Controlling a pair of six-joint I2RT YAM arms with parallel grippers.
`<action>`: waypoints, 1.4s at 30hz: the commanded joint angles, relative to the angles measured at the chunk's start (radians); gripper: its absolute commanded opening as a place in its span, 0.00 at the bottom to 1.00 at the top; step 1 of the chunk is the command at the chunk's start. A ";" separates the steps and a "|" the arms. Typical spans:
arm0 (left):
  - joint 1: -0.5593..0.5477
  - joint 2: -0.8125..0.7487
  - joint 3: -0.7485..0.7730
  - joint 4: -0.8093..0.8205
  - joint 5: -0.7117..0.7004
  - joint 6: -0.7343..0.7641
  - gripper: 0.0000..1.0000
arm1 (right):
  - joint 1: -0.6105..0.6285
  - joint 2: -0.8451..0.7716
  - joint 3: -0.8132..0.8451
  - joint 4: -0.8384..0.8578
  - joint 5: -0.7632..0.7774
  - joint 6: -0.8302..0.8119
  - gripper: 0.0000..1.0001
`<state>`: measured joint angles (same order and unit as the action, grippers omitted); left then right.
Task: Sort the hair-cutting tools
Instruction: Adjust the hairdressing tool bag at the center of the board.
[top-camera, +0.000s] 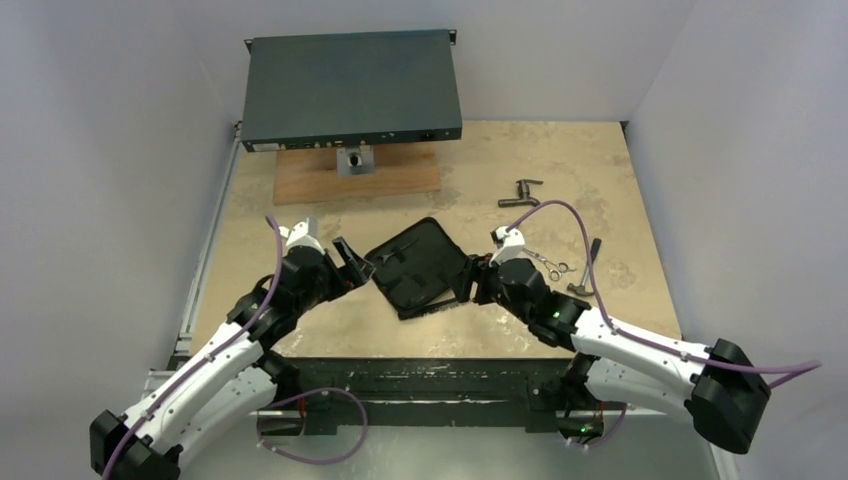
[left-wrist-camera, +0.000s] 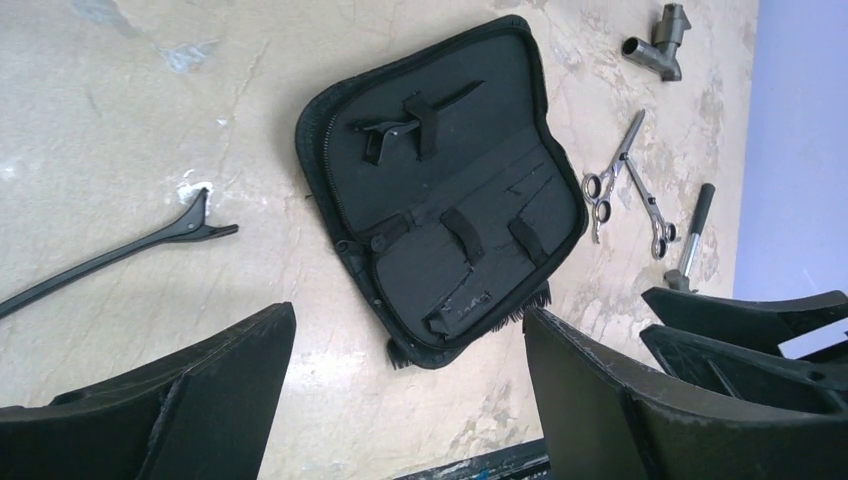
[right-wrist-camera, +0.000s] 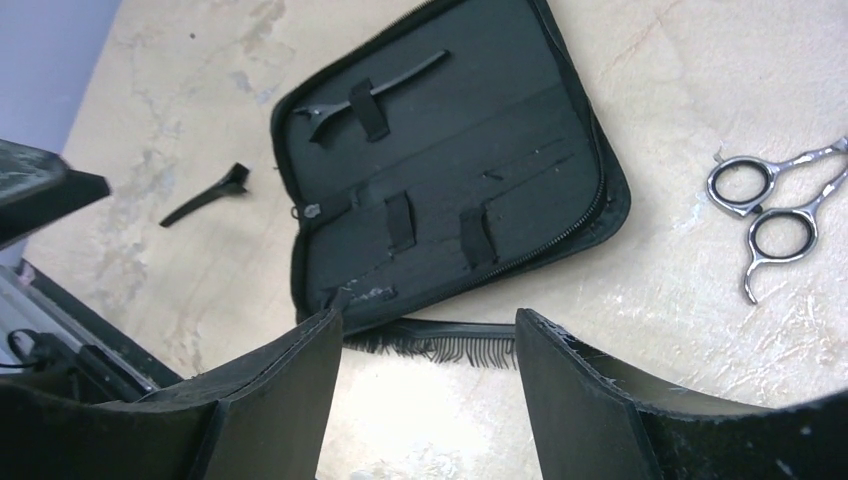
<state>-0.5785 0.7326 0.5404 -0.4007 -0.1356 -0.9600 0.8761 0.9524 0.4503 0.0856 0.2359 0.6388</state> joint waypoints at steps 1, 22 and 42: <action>-0.005 -0.065 -0.035 -0.086 -0.055 0.001 0.85 | 0.009 0.038 -0.013 0.004 0.026 -0.003 0.63; -0.037 -0.036 -0.148 0.011 0.068 0.000 0.70 | 0.012 0.018 -0.170 0.010 0.032 0.261 0.57; -0.043 0.312 -0.123 0.310 0.114 -0.050 0.70 | -0.221 0.329 -0.067 0.424 -0.260 0.237 0.56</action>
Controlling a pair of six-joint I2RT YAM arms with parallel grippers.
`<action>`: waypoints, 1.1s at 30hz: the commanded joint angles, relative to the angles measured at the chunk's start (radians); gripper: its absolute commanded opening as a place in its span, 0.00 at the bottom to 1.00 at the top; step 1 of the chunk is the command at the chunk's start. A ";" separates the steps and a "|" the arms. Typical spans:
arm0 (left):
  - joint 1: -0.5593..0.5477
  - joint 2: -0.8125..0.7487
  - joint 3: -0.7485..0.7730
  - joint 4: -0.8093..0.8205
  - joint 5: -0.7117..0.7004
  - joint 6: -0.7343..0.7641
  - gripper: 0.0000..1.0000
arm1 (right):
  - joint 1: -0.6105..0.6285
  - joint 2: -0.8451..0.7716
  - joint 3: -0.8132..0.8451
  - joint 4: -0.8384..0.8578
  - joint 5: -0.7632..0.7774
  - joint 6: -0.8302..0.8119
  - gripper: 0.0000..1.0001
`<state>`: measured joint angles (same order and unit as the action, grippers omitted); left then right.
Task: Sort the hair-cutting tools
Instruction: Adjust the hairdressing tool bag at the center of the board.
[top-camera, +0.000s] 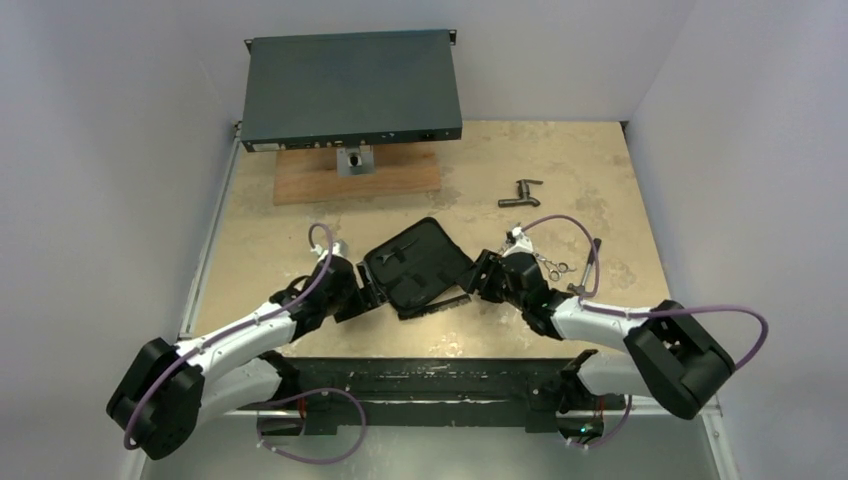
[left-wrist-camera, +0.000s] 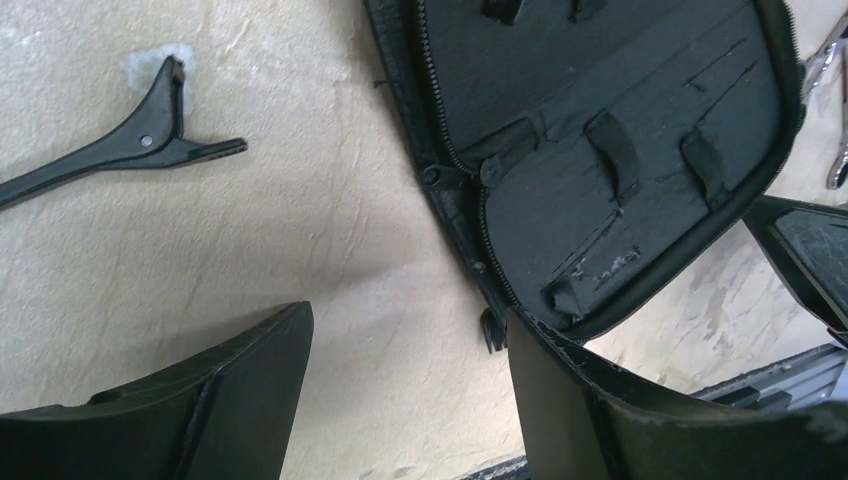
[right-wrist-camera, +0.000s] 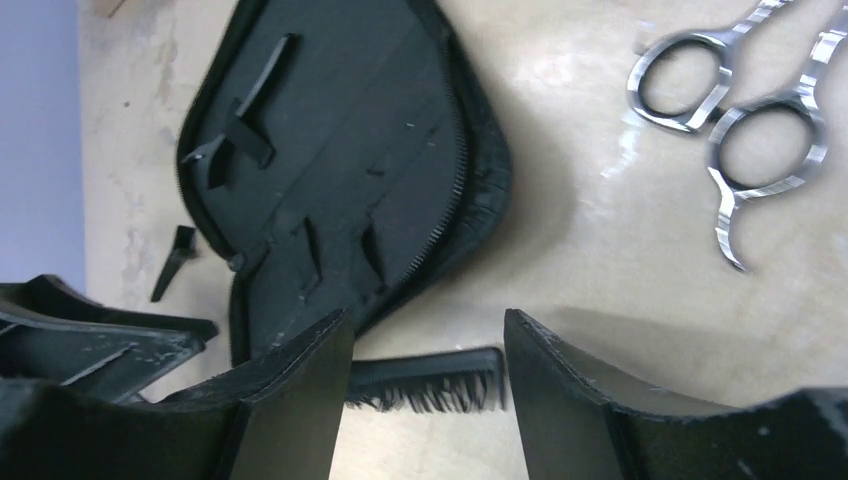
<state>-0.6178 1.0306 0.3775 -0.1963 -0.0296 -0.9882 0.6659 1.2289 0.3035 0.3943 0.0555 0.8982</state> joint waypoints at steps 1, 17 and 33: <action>-0.004 0.024 0.046 0.114 0.008 -0.019 0.70 | -0.012 0.071 0.089 0.130 -0.085 -0.022 0.55; 0.013 0.294 0.175 0.159 -0.053 -0.032 0.69 | -0.033 0.308 0.195 0.216 -0.134 0.039 0.41; 0.059 0.008 0.186 -0.047 -0.124 0.031 0.70 | -0.038 -0.025 0.159 -0.095 -0.057 -0.119 0.62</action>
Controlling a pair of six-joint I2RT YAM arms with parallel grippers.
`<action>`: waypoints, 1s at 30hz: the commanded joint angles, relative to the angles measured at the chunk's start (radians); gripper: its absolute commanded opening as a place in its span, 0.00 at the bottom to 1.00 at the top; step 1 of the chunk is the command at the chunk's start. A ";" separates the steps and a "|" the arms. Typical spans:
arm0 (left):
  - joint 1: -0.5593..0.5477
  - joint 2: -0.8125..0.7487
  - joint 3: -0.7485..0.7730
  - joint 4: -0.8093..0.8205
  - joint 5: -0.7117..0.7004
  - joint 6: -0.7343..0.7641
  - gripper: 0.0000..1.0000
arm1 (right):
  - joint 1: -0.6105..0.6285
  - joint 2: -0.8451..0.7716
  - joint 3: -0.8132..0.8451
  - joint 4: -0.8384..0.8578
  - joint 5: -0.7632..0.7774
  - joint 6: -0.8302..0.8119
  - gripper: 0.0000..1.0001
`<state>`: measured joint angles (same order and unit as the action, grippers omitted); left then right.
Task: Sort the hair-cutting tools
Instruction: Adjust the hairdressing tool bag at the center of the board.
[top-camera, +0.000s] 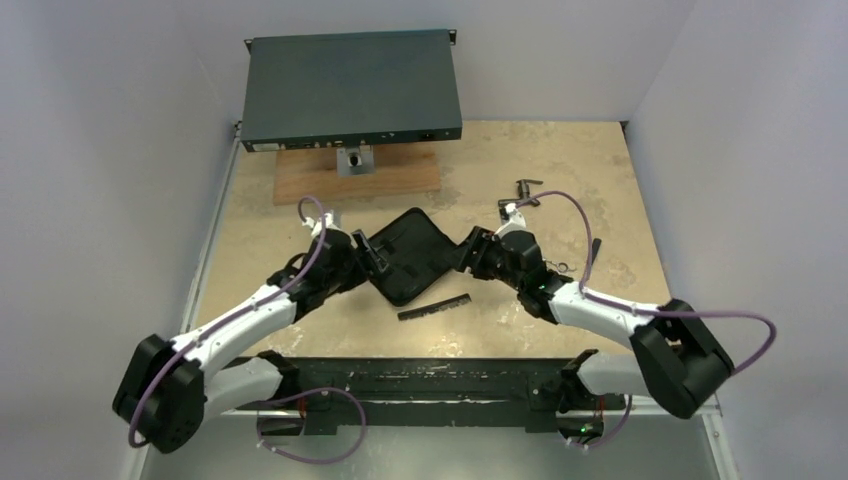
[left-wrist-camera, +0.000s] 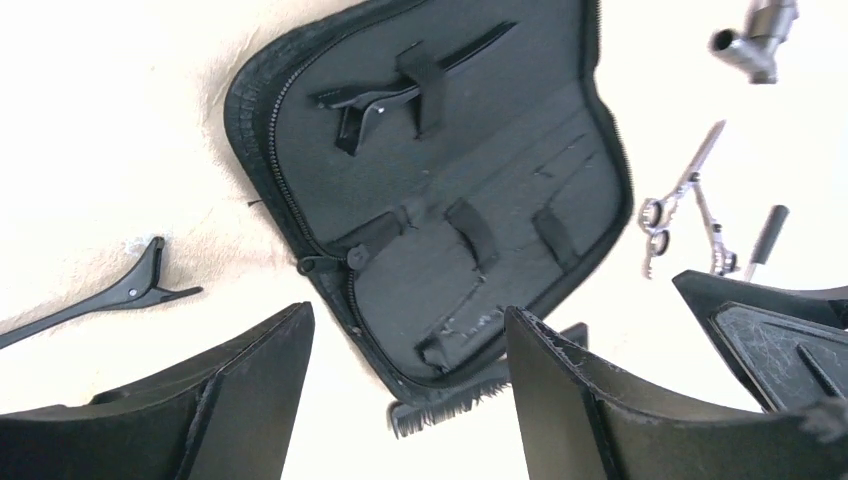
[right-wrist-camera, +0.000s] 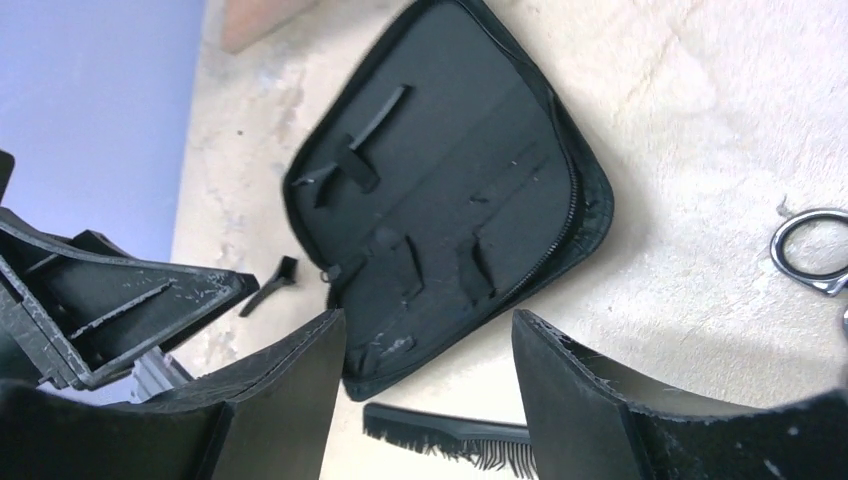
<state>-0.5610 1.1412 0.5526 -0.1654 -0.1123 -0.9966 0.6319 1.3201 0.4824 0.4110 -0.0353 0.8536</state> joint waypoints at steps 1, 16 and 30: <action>-0.002 -0.130 0.006 -0.099 -0.046 0.042 0.69 | -0.004 -0.143 -0.040 -0.129 0.034 -0.076 0.62; -0.295 -0.245 -0.071 -0.139 -0.126 0.066 0.51 | -0.003 -0.230 -0.216 -0.119 0.079 0.013 0.58; -0.418 0.086 0.021 0.033 -0.148 0.093 0.28 | 0.000 -0.158 -0.263 -0.040 0.042 0.042 0.56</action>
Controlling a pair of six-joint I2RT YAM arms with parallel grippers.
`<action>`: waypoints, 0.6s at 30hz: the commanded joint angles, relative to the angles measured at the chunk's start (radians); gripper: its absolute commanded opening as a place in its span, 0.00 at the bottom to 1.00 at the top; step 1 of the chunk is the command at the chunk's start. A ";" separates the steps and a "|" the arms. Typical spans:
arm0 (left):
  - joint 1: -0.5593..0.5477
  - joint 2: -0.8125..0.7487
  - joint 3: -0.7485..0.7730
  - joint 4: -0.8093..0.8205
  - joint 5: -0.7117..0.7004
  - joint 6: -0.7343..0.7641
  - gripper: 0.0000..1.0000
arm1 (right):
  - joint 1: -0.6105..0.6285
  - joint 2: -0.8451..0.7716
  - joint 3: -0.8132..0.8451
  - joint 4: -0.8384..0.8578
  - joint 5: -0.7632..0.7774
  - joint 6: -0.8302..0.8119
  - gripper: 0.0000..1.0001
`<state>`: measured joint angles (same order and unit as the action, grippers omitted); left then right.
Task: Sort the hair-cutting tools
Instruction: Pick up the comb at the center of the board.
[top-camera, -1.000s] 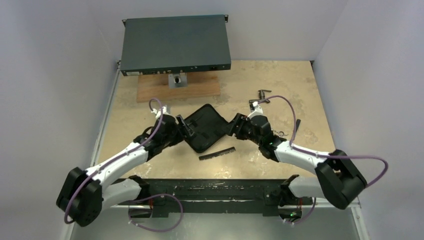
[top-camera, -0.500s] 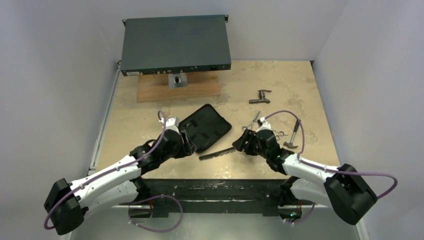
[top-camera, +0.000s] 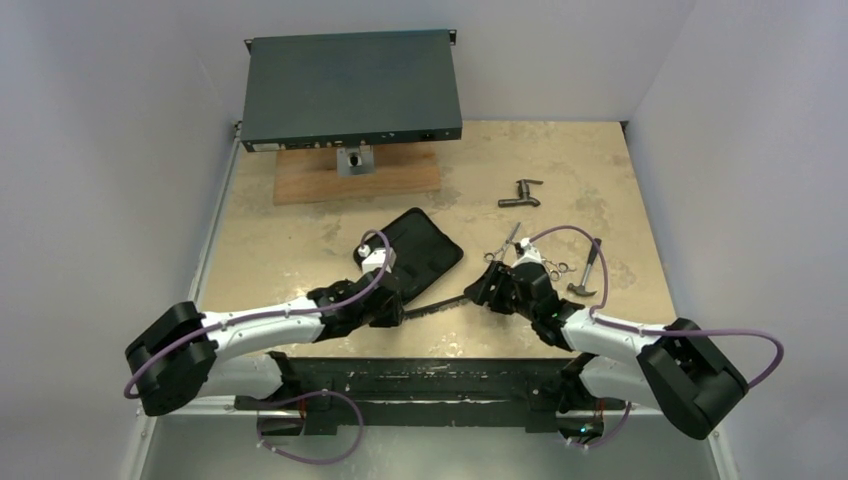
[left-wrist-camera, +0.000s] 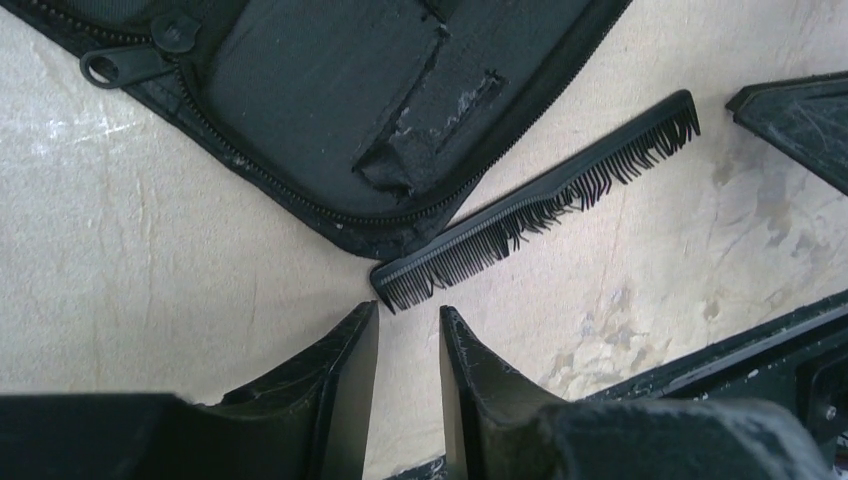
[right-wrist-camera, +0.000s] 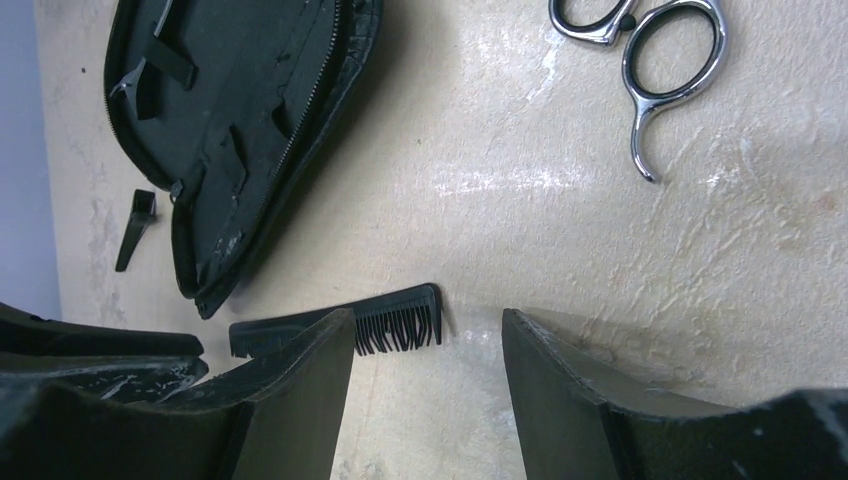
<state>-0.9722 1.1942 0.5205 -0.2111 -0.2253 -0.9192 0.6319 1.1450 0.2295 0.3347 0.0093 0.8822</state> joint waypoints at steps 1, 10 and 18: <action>-0.006 0.040 0.051 0.083 -0.042 0.013 0.28 | 0.001 0.018 -0.010 0.036 -0.004 0.014 0.56; -0.006 0.112 0.052 0.101 -0.053 0.010 0.23 | 0.010 0.042 -0.011 0.051 -0.006 0.018 0.53; -0.007 0.147 0.019 0.133 -0.045 -0.015 0.17 | 0.013 0.061 -0.009 0.060 -0.030 0.021 0.52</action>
<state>-0.9722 1.3296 0.5419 -0.1268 -0.2581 -0.9245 0.6369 1.1839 0.2291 0.3840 0.0059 0.8978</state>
